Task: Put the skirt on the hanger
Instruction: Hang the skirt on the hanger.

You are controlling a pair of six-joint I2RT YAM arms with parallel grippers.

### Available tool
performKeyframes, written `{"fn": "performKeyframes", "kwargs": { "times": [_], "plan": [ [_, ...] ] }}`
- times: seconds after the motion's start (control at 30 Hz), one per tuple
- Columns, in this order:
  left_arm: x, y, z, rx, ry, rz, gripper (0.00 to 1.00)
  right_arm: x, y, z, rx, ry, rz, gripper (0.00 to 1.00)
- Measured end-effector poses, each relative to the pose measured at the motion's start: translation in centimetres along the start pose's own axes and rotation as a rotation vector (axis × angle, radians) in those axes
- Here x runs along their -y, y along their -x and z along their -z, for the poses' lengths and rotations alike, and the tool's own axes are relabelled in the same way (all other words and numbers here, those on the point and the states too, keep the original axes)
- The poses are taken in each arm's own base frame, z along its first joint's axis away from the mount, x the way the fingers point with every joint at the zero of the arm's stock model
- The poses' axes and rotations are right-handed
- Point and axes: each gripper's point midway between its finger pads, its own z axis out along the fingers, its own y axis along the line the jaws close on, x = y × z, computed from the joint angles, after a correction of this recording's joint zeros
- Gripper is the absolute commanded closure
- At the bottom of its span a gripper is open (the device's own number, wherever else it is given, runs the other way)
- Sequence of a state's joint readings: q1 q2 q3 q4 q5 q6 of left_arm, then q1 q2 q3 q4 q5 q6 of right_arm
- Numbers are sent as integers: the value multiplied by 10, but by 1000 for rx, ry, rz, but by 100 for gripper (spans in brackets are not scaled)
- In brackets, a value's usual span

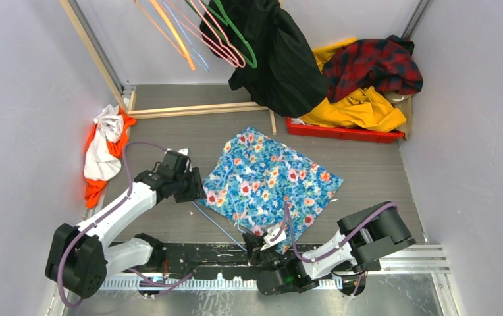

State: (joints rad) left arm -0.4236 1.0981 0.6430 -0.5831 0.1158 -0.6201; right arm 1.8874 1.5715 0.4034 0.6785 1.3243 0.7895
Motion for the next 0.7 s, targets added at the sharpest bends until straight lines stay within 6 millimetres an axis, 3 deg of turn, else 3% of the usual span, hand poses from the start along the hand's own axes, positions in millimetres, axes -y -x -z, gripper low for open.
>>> {"fn": "performKeyframes", "kwargs": {
  "times": [0.2, 0.43, 0.5, 0.6, 0.63, 0.7],
  "plan": [
    [-12, 6, -9, 19, 72, -4, 43, 8, -2, 1, 2, -7, 14, 99],
    [-6, 13, -37, -22, 65, -9, 45, 8, -1, 1, 10, -4, 7, 99],
    [-5, 12, -47, -45, 59, -9, 56, 9, -3, 0, 10, -4, 11, 99],
    [0, 15, -53, -43, 38, -2, 84, 11, -4, -3, 13, -13, 14, 99],
    [1, 16, -54, -40, 36, 0, 98, 12, -5, -4, 14, -17, 14, 99],
    [1, 16, -55, -38, 35, 6, 100, 14, -6, -5, 15, -23, 16, 99]
  ]
}}
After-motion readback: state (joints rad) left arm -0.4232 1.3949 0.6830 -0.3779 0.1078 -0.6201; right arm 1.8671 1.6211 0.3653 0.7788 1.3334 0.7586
